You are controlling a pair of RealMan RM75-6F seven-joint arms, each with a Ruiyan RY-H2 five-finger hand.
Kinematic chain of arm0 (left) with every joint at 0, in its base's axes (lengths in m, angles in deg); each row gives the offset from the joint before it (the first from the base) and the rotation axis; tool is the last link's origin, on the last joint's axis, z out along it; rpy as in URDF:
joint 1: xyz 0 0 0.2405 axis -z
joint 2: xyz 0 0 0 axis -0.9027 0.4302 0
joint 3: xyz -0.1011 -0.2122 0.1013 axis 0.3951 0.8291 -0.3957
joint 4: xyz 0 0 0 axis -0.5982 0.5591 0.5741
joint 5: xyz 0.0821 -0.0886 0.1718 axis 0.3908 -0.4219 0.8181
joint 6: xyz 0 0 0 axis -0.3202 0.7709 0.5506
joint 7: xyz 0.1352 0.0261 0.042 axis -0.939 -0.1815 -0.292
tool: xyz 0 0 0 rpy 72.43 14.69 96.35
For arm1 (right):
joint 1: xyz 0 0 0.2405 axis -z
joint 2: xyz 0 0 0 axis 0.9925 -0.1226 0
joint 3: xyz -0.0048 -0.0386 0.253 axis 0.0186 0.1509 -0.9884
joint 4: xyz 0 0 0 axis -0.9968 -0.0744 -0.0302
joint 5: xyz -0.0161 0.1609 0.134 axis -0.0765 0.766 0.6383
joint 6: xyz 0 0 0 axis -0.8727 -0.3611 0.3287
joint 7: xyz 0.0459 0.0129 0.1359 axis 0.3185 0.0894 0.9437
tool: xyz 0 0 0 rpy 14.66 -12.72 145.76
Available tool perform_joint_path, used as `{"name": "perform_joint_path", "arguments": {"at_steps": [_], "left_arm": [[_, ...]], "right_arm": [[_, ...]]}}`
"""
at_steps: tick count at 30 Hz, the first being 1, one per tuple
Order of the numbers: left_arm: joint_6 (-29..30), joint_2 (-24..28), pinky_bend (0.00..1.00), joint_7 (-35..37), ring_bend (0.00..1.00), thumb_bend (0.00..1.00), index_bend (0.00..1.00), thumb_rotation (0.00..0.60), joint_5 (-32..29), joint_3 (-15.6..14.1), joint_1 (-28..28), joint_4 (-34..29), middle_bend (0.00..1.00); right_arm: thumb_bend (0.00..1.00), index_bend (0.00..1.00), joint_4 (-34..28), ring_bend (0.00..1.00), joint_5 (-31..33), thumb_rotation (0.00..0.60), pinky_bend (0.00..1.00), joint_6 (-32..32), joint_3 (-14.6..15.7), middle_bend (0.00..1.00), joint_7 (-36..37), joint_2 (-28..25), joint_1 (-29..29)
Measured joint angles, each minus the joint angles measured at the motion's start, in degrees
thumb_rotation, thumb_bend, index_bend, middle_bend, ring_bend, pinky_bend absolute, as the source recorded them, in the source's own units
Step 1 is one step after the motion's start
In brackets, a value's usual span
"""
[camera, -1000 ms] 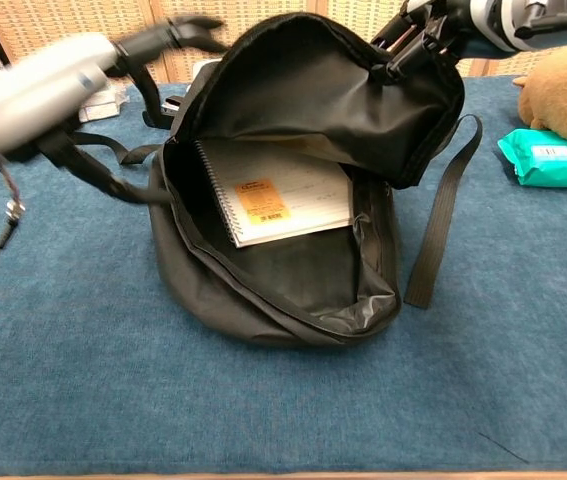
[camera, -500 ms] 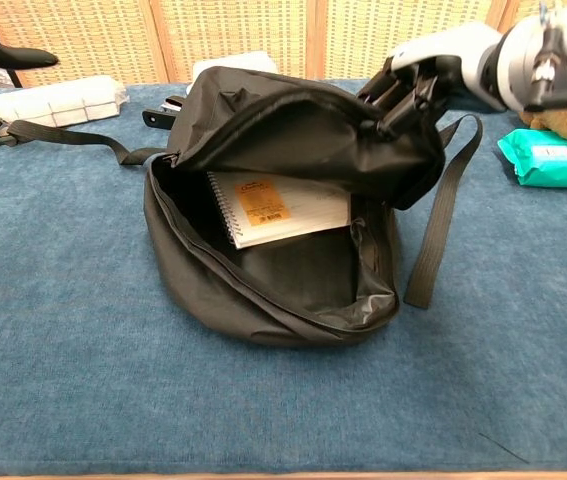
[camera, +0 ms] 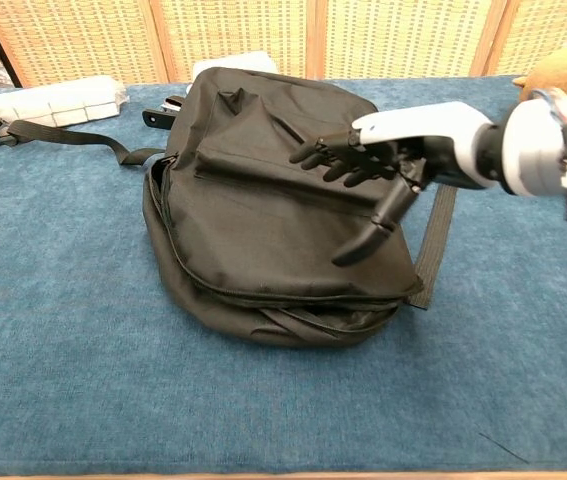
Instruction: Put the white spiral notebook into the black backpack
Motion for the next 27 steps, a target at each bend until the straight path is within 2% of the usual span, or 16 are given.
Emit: {"name": "perform_joint_path", "arguments": {"at_steps": [3,6,10,14,16,19,22,27], "left_arm": [[-0.1,1.1,0.30,-0.7,0.00,0.11,0.01,0.600,-1.6,0.2,-1.9,-1.4,0.00],[0.0,2.1,0.24,-2.9,0.00,0.11,0.00,0.600,-3.6,0.5,-4.0,-3.4,0.00],[-0.3,3.5,0.14,-5.6,0.00,0.11,0.00,0.600,-5.9,0.5,-6.4,-6.9,0.00],[-2.0,5.7,0.02,-10.3,0.00,0.11,0.00,0.600,-7.9,-0.1,-8.4,-11.0,0.00],[-3.2,7.1,0.00,-12.3,0.00,0.11,0.00,0.600,-8.8,-0.6,-9.2,-13.6,0.00],[-4.6,8.9,0.00,-14.6,0.00,0.11,0.00,0.600,-10.3,-1.3,-11.0,-17.2,0.00],[-4.8,9.5,0.00,-15.7,0.00,0.11,0.00,0.600,-11.5,-1.8,-13.5,-18.9,0.00],[-4.4,9.4,0.00,-16.7,0.00,0.11,0.00,0.600,-12.3,-2.1,-16.0,-19.1,0.00]], "right_arm": [[0.00,0.00,-1.5,0.00,-6.5,0.600,0.00,-0.1,1.0,0.00,2.1,-2.7,3.0],[0.00,0.01,-2.2,0.00,-13.3,0.600,0.00,1.5,2.6,0.00,2.8,-5.7,6.2],[0.00,0.01,-0.5,0.00,-23.9,0.600,0.00,9.4,5.5,0.00,1.3,-8.6,11.4],[0.00,0.00,4.5,0.00,-30.3,0.600,0.00,20.1,7.7,0.00,-1.4,-9.9,17.0],[0.00,0.00,8.5,0.00,-32.0,0.600,0.00,25.5,8.6,0.00,-2.5,-10.3,20.3],[0.00,0.00,14.3,0.00,-32.3,0.600,0.00,30.3,9.5,0.00,-3.0,-10.7,25.0],[0.00,0.00,18.5,0.00,-30.5,0.600,0.00,33.1,10.1,0.00,-2.7,-10.8,29.1],[0.00,0.00,23.0,0.00,-28.6,0.600,0.00,36.8,10.3,0.00,-1.8,-9.7,32.8]]}}
